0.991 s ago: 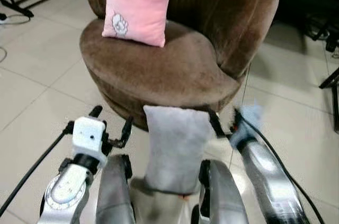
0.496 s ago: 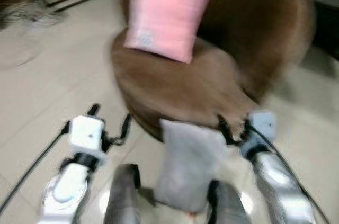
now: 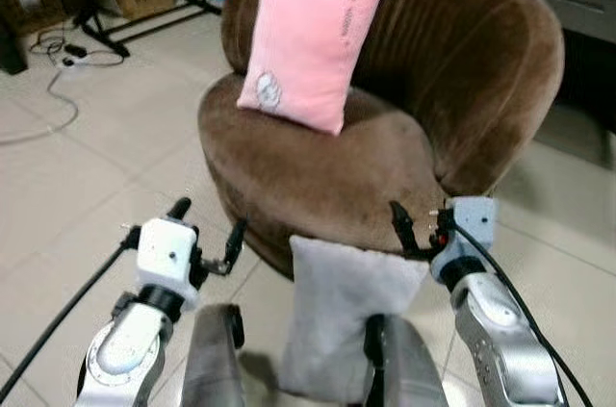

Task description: Move the pillow to the sofa from floor

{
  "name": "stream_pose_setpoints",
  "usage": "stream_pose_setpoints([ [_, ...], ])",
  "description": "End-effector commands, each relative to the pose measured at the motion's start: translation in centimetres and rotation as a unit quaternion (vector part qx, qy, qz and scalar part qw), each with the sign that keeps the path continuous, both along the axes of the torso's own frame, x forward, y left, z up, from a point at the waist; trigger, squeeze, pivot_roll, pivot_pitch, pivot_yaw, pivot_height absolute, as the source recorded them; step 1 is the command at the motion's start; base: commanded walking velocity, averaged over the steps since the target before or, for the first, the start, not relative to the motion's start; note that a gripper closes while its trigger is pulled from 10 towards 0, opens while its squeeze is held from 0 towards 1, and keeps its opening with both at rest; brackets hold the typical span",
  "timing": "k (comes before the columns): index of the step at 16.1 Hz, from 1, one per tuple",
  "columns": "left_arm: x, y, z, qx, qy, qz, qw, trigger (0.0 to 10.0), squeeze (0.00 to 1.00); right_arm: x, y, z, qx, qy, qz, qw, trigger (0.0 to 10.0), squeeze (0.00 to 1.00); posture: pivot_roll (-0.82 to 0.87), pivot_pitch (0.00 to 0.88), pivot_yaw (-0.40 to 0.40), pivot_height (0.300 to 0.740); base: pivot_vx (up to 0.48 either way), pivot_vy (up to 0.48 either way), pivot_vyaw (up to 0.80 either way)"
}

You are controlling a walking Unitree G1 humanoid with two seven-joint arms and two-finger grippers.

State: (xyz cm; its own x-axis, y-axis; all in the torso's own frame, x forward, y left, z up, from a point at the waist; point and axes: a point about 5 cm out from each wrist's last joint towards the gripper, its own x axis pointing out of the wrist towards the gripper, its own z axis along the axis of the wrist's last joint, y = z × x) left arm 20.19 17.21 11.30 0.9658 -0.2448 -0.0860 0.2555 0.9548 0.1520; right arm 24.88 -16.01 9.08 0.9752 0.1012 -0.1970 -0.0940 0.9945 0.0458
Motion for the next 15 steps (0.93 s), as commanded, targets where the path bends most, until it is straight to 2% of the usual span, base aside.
stream_pose_setpoints([
  [1, -0.1, -0.6, -0.1, -0.001, 0.007, -0.023, 1.000, 10.0, 0.25, 0.1, -0.8, -0.2, -0.015, 0.010, -0.010, 1.000, 10.0, 0.00, 0.06, 0.025, -0.045, 0.535, 0.000, 0.000, 0.00],
  [3, -0.5, -1.0, -0.6, 0.010, 0.028, -0.058, 0.998, 10.0, 0.25, 0.8, -1.5, -0.9, -0.047, 0.032, -0.008, 0.998, 10.0, 0.00, 0.06, 0.031, -0.043, 0.535, 0.000, 0.000, 0.00],
  [5, -0.7, -1.1, -0.6, 0.009, 0.033, -0.071, 0.997, 10.0, 0.25, 1.8, -1.8, -0.8, -0.054, 0.035, 0.002, 0.998, 10.0, 0.00, 0.06, 0.039, -0.037, 0.535, 0.000, 0.000, 0.00],
  [7, -1.1, -1.6, -0.7, 0.009, 0.042, -0.098, 0.994, 10.0, 0.25, 2.8, -0.8, -1.7, -0.078, 0.064, 0.069, 0.992, 10.0, 0.00, 0.05, 0.055, -0.037, 0.535, 0.000, 0.000, 0.00],
  [8, -1.1, -1.8, -0.7, 0.010, 0.044, -0.108, 0.993, 10.0, 0.25, 3.3, -0.6, -2.4, -0.098, 0.085, 0.089, 0.988, 10.0, 0.00, 0.05, 0.065, -0.043, 0.535, 0.000, 0.000, 0.00],
  [9, -1.1, -1.8, -0.7, 0.010, 0.044, -0.108, 0.993, 10.0, 0.25, 3.3, -0.6, -2.4, -0.098, 0.085, 0.089, 0.988, 10.0, 0.00, 0.05, 0.065, -0.043, 0.535, 0.000, 0.000, 0.00],
  [10, -1.4, -1.9, -0.5, 0.010, 0.046, -0.120, 0.992, 10.0, 0.25, 4.1, -0.3, -3.2, -0.120, 0.100, 0.111, 0.981, 10.0, 0.00, 0.07, 0.083, -0.065, 0.535, 0.000, 0.000, 0.00],
  [11, -1.7, -2.0, -0.2, 0.013, 0.046, -0.134, 0.990, 10.0, 0.25, 5.3, 0.2, -3.9, -0.120, 0.113, 0.133, 0.977, 10.0, 0.75, 0.08, 0.097, -0.074, 0.535, 0.000, 0.000, 0.00],
  [12, -1.7, -2.0, -0.2, 0.013, 0.046, -0.134, 0.990, 10.0, 0.25, 5.3, 0.2, -3.9, -0.120, 0.113, 0.133, 0.977, 10.0, 0.75, 0.08, 0.097, -0.074, 0.535, 0.000, 0.000, 0.00],
  [13, -1.9, -1.9, 0.0, 0.014, 0.046, -0.137, 0.989, 10.0, 0.25, 5.7, 0.5, -4.1, -0.120, 0.118, 0.142, 0.975, 10.0, 1.00, 0.09, 0.111, -0.079, 0.535, 0.000, 0.000, 0.00],
  [14, -2.5, -1.7, 0.8, 0.011, 0.042, -0.150, 0.988, 10.0, 0.26, 7.0, 2.0, -4.6, -0.139, 0.135, 0.178, 0.965, 10.0, 1.00, 0.11, 0.148, -0.086, 0.535, 0.000, 0.000, 0.00],
  [15, -2.6, -1.6, 1.0, 0.012, 0.039, -0.154, 0.987, 10.0, 0.26, 7.3, 2.5, -4.8, -0.145, 0.139, 0.186, 0.962, 10.0, 1.00, 0.11, 0.152, -0.087, 0.535, 0.000, 0.000, 0.00],
])
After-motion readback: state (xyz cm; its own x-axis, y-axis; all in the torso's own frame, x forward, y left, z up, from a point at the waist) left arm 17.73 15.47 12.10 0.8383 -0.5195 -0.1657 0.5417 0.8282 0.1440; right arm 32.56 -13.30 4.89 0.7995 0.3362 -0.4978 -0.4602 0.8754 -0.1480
